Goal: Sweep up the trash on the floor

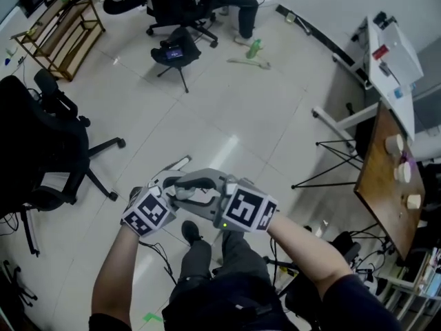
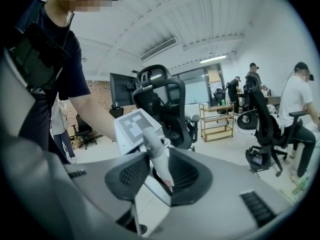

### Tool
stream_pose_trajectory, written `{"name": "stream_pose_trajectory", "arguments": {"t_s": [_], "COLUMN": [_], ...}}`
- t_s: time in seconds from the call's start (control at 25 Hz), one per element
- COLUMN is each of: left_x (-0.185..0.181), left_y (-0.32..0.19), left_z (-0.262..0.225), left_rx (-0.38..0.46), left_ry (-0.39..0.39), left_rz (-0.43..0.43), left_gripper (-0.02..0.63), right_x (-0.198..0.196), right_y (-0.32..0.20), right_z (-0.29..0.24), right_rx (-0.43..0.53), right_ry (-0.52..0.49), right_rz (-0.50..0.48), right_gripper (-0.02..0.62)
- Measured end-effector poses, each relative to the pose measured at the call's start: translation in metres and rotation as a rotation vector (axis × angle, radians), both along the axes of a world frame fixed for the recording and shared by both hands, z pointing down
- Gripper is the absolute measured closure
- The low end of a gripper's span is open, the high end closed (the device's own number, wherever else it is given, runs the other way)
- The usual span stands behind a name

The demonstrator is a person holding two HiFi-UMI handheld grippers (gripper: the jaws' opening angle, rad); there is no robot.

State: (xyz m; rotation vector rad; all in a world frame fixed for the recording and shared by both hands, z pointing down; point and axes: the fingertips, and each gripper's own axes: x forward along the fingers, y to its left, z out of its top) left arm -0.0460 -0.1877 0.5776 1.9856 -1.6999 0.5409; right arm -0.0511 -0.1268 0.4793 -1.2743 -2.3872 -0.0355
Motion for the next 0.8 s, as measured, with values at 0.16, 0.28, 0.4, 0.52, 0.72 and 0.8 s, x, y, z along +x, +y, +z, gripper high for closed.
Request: {"name": "stream_pose_trajectory", "arguments": {"t_s": [0.16, 0.28, 0.4, 0.52, 0.72, 0.8], "left_x": [0.011, 0.016, 0.02, 0.025, 0.034, 0.038], "left_y": [0.002, 0.004, 0.007, 0.011, 0.016, 0.018], "left_z": [0.0, -0.002, -0.003, -0.005, -0.008, -0.008], "left_rx": [-0.018, -0.018, -0.014, -0.007, 0.005, 0.003], "left_ry": [-0.003, -0.008, -0.002, -0.008, 0.004, 0.002], "left_rz": [0.032, 0.045, 0.045, 0.049, 0.059, 0.07], "left_gripper": [0.535, 0.535, 0.535, 0.535, 0.535, 0.535], "right_x": [0.01, 0.015, 0.019, 0.023, 0.03, 0.033], "right_y": [0.001, 0.004, 0.007, 0.011, 0.015, 0.017], "right_z": [-0.001, -0.002, -0.002, -0.004, -0.006, -0.006], "right_rx": [0.009, 0.012, 0.009, 0.006, 0.004, 0.006], "right_ry": [0.004, 0.006, 0.005, 0.001, -0.001, -0.002], "right_rz": [0.016, 0.027, 0.041, 0.055, 0.072, 0.076], "right_gripper": [0.463, 0.463, 0.463, 0.463, 0.463, 0.463]}}
